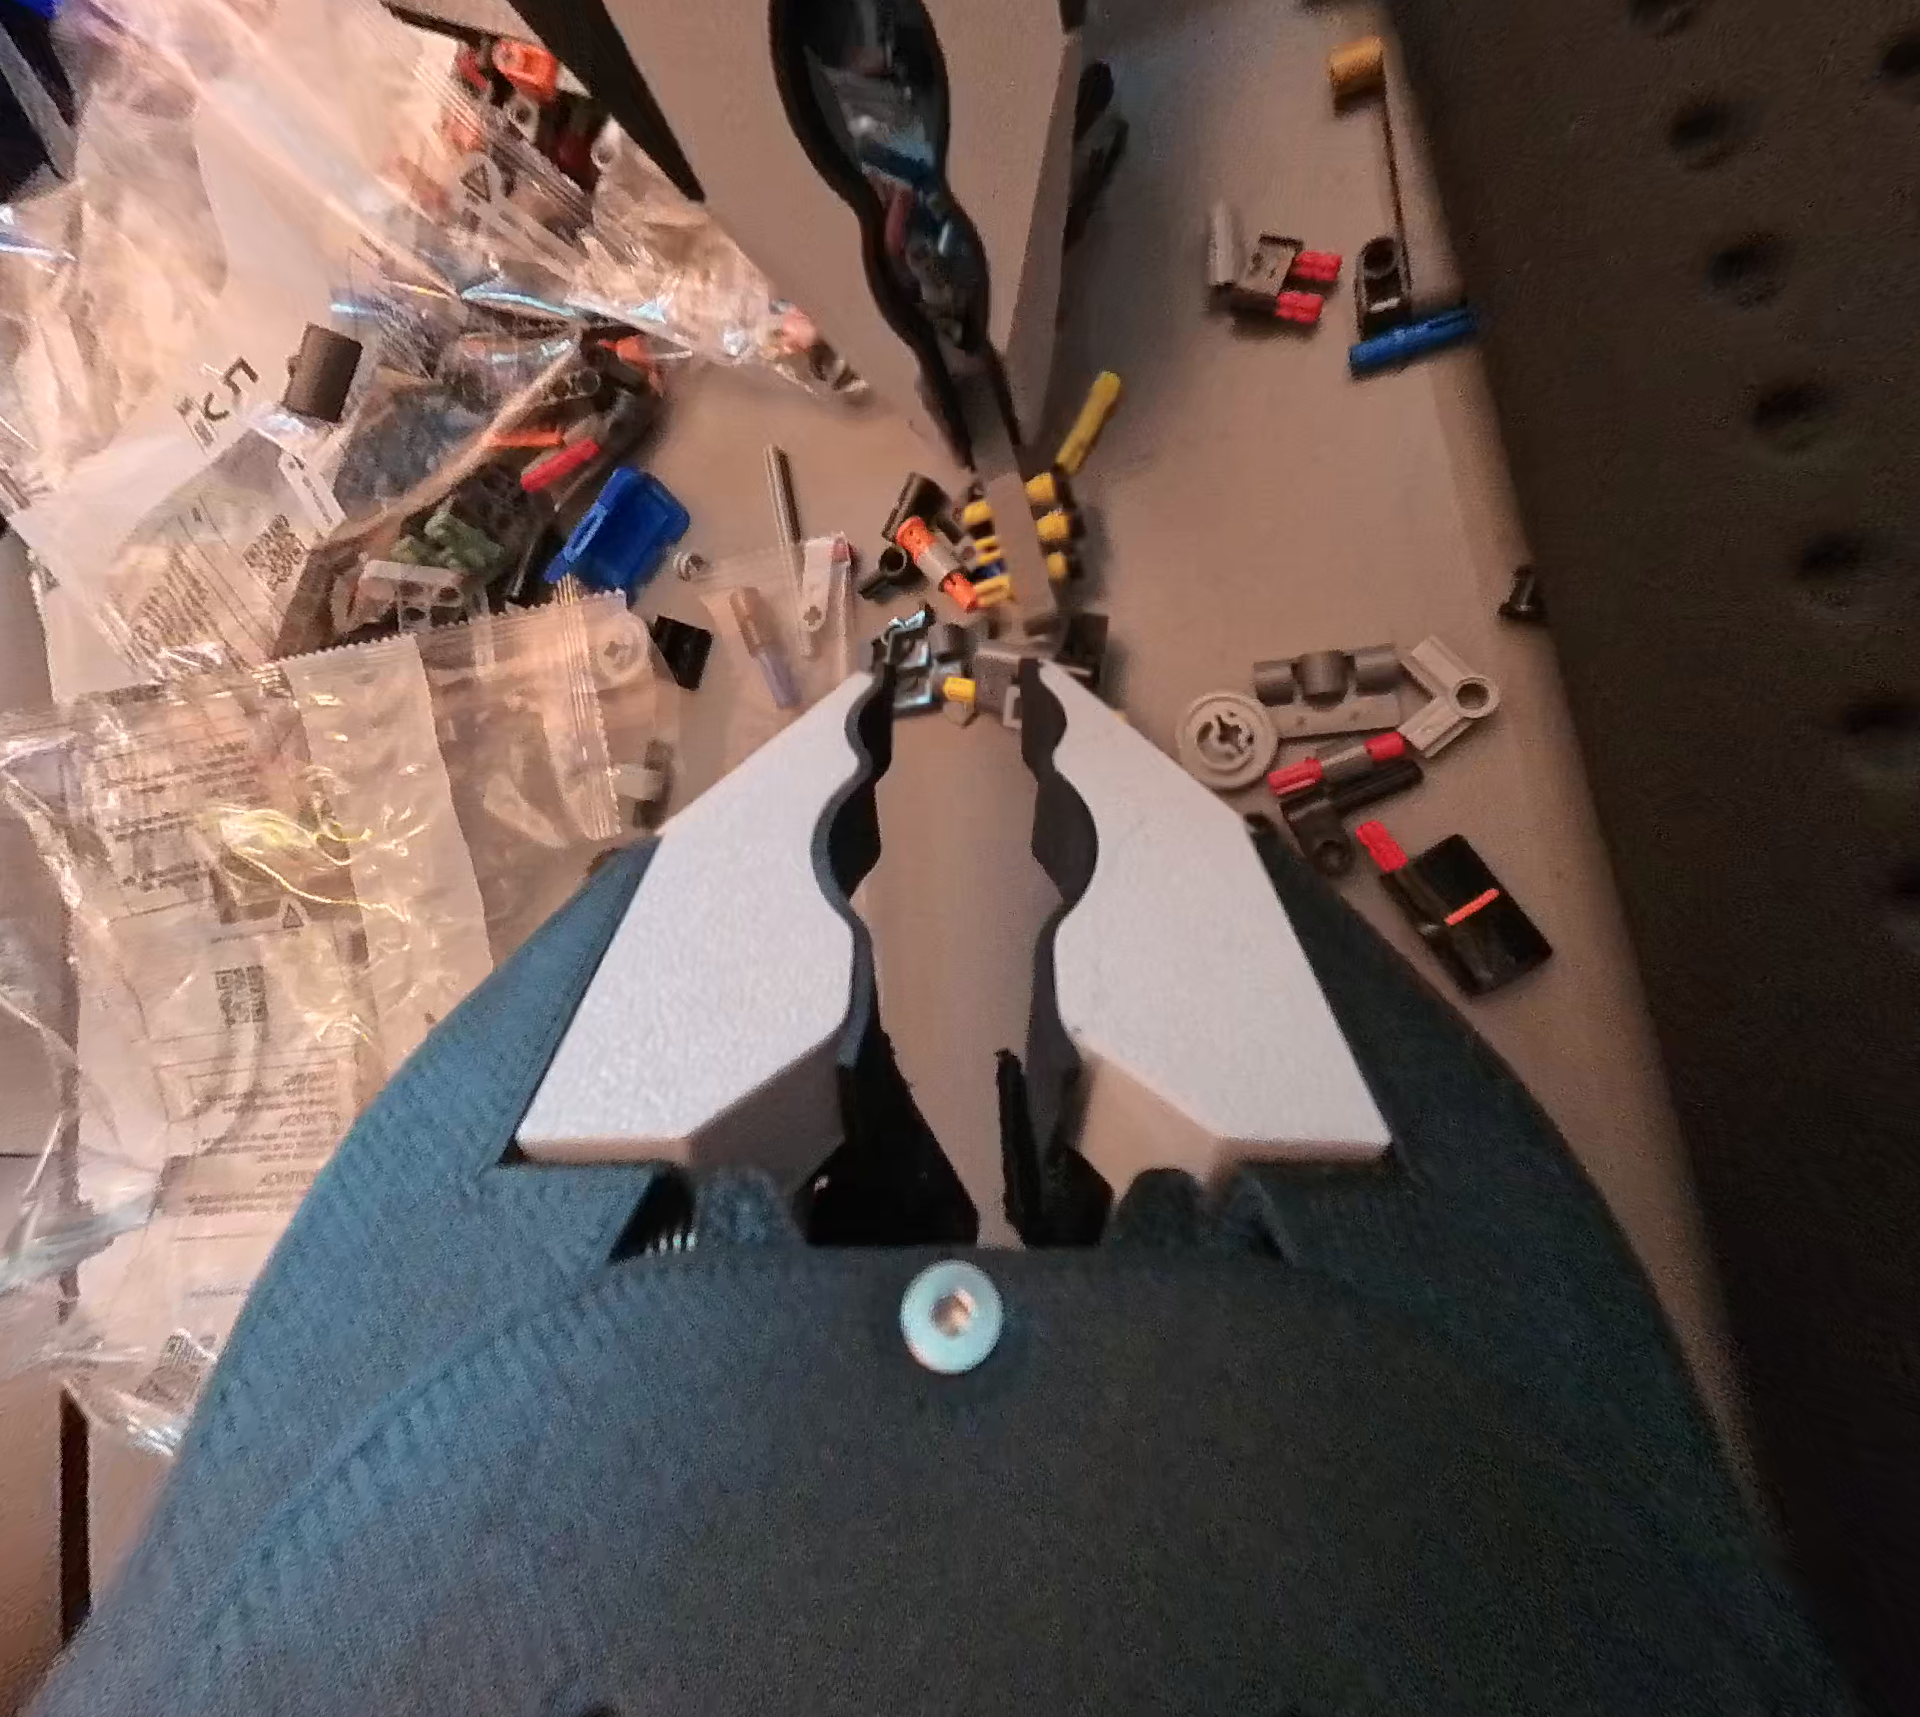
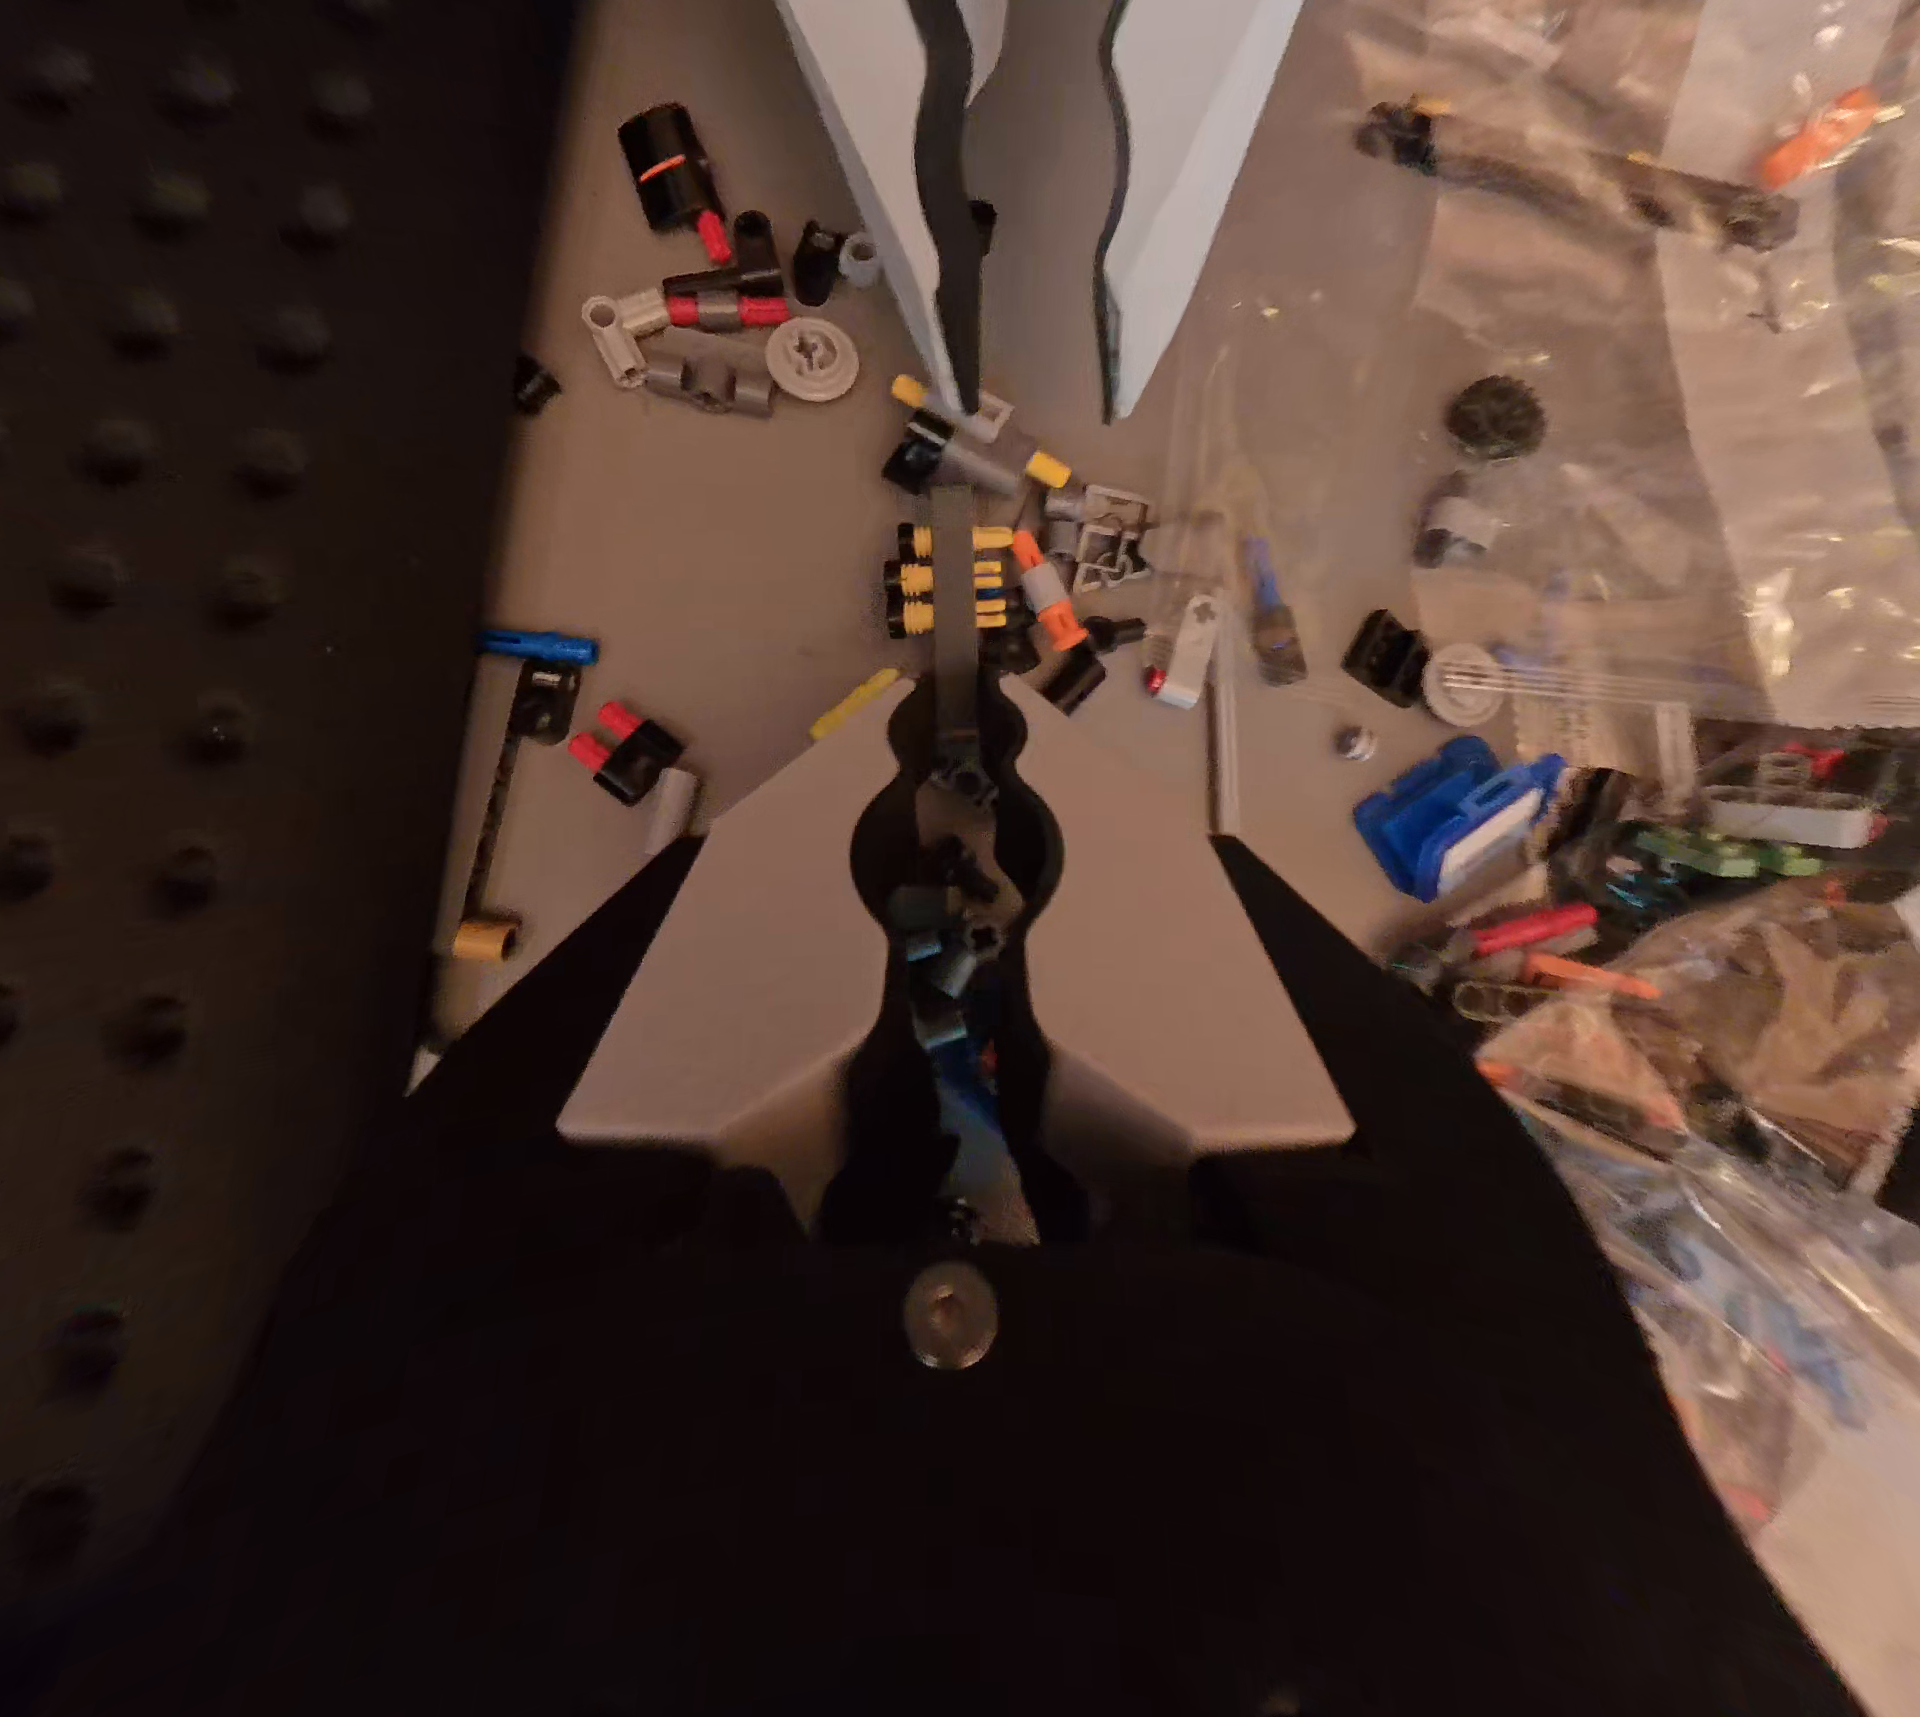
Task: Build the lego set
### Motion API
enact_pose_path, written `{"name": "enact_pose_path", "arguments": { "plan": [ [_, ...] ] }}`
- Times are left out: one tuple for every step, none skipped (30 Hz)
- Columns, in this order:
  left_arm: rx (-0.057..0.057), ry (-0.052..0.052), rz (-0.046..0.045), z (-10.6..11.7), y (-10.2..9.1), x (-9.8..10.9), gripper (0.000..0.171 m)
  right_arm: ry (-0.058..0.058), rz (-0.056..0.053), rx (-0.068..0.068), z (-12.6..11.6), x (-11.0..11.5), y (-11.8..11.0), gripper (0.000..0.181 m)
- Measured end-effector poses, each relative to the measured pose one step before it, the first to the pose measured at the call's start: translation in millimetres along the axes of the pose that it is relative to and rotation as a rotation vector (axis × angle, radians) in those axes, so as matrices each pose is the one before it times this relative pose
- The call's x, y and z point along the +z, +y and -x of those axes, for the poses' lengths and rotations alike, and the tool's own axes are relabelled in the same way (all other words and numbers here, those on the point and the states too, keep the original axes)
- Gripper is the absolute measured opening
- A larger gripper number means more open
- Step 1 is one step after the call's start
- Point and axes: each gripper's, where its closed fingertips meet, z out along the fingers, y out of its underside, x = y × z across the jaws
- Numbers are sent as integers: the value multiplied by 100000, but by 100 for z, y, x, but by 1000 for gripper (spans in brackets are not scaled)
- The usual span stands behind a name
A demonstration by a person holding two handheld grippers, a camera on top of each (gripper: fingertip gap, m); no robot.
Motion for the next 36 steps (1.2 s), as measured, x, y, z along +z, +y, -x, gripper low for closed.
{"name": "enact_pose_path", "arguments": {
  "plan": [
    [-1031, -422, -2016, 137, -285, -120, 24, 1422, -2037, -456, -194, -343, -348, 5],
    [-1225, 71, -1789, 51, -216, -89, 28, 1504, -2580, -679, -183, -355, -452, 5],
    [-707, -545, -1793, 99, -233, -92, 31, 2226, -2144, -1565, -252, -300, -418, 5],
    [127, -1312, -2248, 218, -349, -90, 33, 2041, -1835, -2621, -167, -197, -394, 5],
    [-58, -1536, -2798, 251, -445, -49, 35, 2103, -1994, -2764, -143, -143, -421, 5],
    [140, -652, -2647, 59, -416, 0, 34, 2342, -1577, -2446, -205, -115, -374, 5],
    [1534, 745, -203, -169, -61, -14, 31, 1738, -492, -1383, -200, -89, -134, 5],
    [2394, -1218, 1395, 131, 142, 2, 24, 1541, -463, -633, -217, -82, -71, 5],
    [1572, -1216, 1351, 146, 144, 54, 19, 1202, -1736, -685, -170, -143, -308, 5],
    [221, -811, 536, 92, 22, 32, 18, 257, -1977, -209, -25, -141, -380, 5],
    [871, -649, 399, 86, -23, -48, 17, 835, -306, -171, -126, -43, -49, 5],
    [1158, -1212, -186, 176, -71, -48, 10, 1487, 191, -413, -220, -28, 55, 5],
    [165, -272, -804, 3, -130, 21, 9, 452, -247, -278, -76, -52, -53, 5],
    [126, 17, -190, -61, -57, 22, 9, 195, -448, -272, -11, -44, -90, 5],
    [2837, -1320, 396, 125, -53, -67, 8, 495, 170, -294, -50, -16, 33, 5],
    [2707, -1289, 921, 152, -8, -60, 8, 532, 203, -430, -57, -6, 11, 5],
    [893, -248, 912, 20, 14, 19, 8, 276, 171, -369, -12, -9, -6, 5],
    [791, -310, 1110, -30, 52, 43, 8, -28, 156, 12, -5, 38, 30, 5],
    [2884, -1364, 1170, 26, 31, 4, 8, -73, 176, 355, -23, 26, 67, 5],
    [3436, -1341, 1464, 20, 34, 19, 8, 16, 208, 364, -27, 24, 66, 5],
    [1322, -800, 1433, 85, 52, 39, 8, 287, 289, 91, -61, 14, 55, 5],
    [-1700, 834, 437, -64, 58, 86, 8, 215, 533, -355, -9, 45, 82, 5],
    [-1334, 157, -466, 42, 52, 58, 8, 705, 528, -607, -60, 46, 61, 5],
    [-57, -780, -60, 181, 131, 29, 8, 712, 96, -322, -75, 0, -46, 5],
    [-1602, -329, -132, 159, 106, 43, 10, 625, 300, -436, -80, -29, 27, 5],
    [-3000, -1241, 940, 339, 252, 76, 18, 874, 298, -648, -103, -40, 33, 5],
    [-1418, -935, 627, 271, 200, 69, 28, 734, 130, -451, -78, -15, -25, 5],
    [-386, -189, -602, 44, -19, 45, 35, 453, -185, -395, -32, -1, -64, 5],
    [236, 320, -1784, -126, -282, 60, 38, 245, -137, -423, -5, 20, -77, 5],
    [1088, 60, -690, -154, -181, 109, 38, 319, 412, -646, 4, 29, 39, 5],
    [3055, 406, 2769, -162, 257, 171, 33, 584, 592, -668, -37, 35, 77, 5],
    [4001, 892, 3087, -247, 248, 146, 26, -36, 43, -175, 24, 41, -21, 5],
    [5392, 299, 3230, -175, 153, 91, 18, -106, 385, -460, 65, 60, 31, 5],
    [5213, -405, 3452, -93, 140, 77, 14, -217, 1071, -1110, 126, 88, 119, 4],
    [3841, -643, 3462, -69, 168, 73, 9, -603, 967, -712, 178, 138, 128, 5],
    [898, -567, 3521, -95, 194, 104, 9, -222, 1025, -401, 87, 125, 153, 5]
  ]
}}
